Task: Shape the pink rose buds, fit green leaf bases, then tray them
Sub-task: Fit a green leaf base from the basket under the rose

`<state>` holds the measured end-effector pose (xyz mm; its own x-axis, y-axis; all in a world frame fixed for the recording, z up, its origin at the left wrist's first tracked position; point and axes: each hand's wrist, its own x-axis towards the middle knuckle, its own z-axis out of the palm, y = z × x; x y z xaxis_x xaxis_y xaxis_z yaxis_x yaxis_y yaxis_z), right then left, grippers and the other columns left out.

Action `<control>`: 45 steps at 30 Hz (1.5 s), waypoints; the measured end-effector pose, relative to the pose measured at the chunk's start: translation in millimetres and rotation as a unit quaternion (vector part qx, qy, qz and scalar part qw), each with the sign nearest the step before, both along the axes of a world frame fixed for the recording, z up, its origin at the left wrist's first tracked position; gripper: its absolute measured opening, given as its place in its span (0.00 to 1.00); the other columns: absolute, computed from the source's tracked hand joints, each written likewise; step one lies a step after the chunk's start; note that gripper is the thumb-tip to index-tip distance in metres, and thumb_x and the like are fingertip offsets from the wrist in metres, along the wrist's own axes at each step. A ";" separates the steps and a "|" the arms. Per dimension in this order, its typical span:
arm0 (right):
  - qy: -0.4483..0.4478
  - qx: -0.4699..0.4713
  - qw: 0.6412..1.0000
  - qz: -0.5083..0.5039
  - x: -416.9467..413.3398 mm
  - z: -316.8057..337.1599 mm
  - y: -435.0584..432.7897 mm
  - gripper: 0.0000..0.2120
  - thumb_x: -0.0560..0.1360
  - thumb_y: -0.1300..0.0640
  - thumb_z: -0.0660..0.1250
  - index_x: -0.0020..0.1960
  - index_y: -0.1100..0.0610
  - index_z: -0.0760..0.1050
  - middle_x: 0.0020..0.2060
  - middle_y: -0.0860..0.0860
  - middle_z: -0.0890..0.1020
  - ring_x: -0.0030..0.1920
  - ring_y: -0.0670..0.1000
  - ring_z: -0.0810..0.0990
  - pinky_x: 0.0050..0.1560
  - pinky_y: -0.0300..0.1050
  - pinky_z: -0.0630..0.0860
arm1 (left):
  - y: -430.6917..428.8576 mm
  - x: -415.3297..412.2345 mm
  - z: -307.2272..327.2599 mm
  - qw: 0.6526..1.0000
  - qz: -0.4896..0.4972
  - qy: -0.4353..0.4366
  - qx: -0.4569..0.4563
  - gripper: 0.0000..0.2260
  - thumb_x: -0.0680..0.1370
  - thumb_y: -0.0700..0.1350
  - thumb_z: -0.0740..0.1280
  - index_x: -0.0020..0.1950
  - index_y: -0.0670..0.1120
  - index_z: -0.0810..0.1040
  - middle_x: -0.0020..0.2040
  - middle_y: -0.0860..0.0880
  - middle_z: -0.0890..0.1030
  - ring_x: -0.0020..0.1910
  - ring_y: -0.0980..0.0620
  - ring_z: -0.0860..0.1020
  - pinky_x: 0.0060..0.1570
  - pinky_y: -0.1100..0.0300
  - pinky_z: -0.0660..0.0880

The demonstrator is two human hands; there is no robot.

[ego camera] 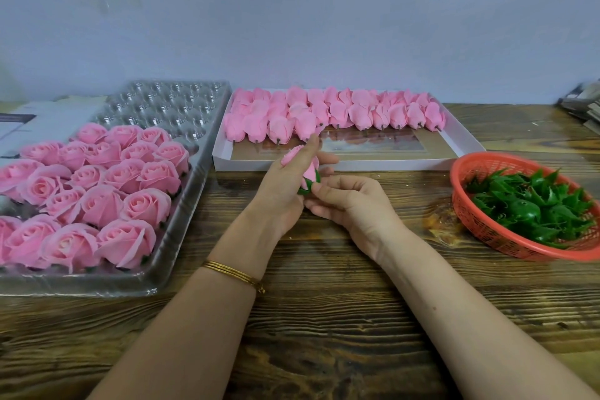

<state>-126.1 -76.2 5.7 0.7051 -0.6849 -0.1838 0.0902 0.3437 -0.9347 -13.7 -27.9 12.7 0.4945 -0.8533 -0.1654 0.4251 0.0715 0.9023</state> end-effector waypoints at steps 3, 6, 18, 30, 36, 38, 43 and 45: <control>-0.010 0.001 1.000 0.000 -0.8 1.5 0.2 0.04 0.73 0.70 0.69 0.45 0.65 0.81 0.37 0.55 0.85 0.37 0.49 0.84 0.41 0.37 0.81 | 0.4 0.2 -0.9 1.000 -0.014 -0.018 0.005 0.16 0.77 0.57 0.66 0.41 0.46 0.84 0.40 0.52 0.85 0.47 0.54 0.80 0.50 0.58 0.78; -0.012 -0.007 1.000 -0.016 0.2 0.6 1.9 0.06 0.72 0.72 0.69 0.45 0.64 0.81 0.34 0.54 0.84 0.38 0.50 0.83 0.43 0.38 0.81 | -0.5 -0.4 -2.0 0.999 -0.012 -0.030 0.006 0.17 0.77 0.58 0.66 0.35 0.49 0.85 0.34 0.55 0.82 0.45 0.54 0.78 0.43 0.60 0.76; -0.001 -0.036 0.997 -0.061 2.8 -1.5 4.9 0.10 0.68 0.74 0.72 0.48 0.65 0.78 0.37 0.60 0.81 0.45 0.59 0.80 0.58 0.55 0.79 | 0.9 -3.4 0.2 0.999 -0.009 -0.048 0.000 0.16 0.79 0.56 0.66 0.42 0.46 0.84 0.33 0.58 0.82 0.43 0.56 0.80 0.49 0.58 0.76; 0.025 -0.089 0.994 -0.059 4.1 -4.5 4.6 0.10 0.68 0.72 0.74 0.44 0.61 0.78 0.32 0.53 0.81 0.38 0.51 0.80 0.48 0.44 0.80 | -1.4 -3.6 -0.1 0.999 0.019 -0.035 0.009 0.15 0.77 0.56 0.68 0.44 0.45 0.84 0.34 0.51 0.70 0.38 0.54 0.72 0.48 0.58 0.72; 0.008 -0.046 0.998 -0.051 5.1 -3.1 5.3 0.09 0.70 0.72 0.72 0.47 0.64 0.77 0.35 0.56 0.80 0.41 0.54 0.81 0.47 0.43 0.82 | -1.4 -2.9 -1.0 0.999 0.025 -0.029 0.010 0.12 0.78 0.53 0.68 0.49 0.44 0.81 0.32 0.52 0.69 0.35 0.55 0.71 0.42 0.61 0.71; 0.000 -0.013 0.999 -0.032 4.2 -1.1 4.6 0.08 0.70 0.74 0.71 0.47 0.65 0.77 0.36 0.57 0.81 0.40 0.54 0.82 0.45 0.41 0.82 | -1.5 -2.5 -1.4 0.999 0.030 -0.025 0.007 0.12 0.78 0.52 0.69 0.51 0.44 0.80 0.31 0.52 0.71 0.33 0.55 0.71 0.40 0.62 0.71; 0.017 -0.029 0.999 -0.012 2.3 -0.2 6.0 0.08 0.70 0.74 0.71 0.48 0.67 0.78 0.37 0.58 0.82 0.39 0.52 0.82 0.44 0.39 0.82 | -3.4 -2.1 -2.2 0.999 0.033 -0.024 0.013 0.13 0.78 0.52 0.69 0.37 0.46 0.76 0.29 0.52 0.71 0.29 0.57 0.70 0.31 0.66 0.70; 0.014 -0.035 0.999 -0.016 2.8 -0.6 6.8 0.07 0.71 0.74 0.70 0.47 0.67 0.79 0.37 0.58 0.81 0.39 0.51 0.81 0.44 0.39 0.81 | -3.8 -2.0 -3.3 0.999 0.035 -0.025 0.015 0.17 0.78 0.52 0.69 0.33 0.48 0.72 0.30 0.52 0.71 0.28 0.57 0.70 0.29 0.66 0.68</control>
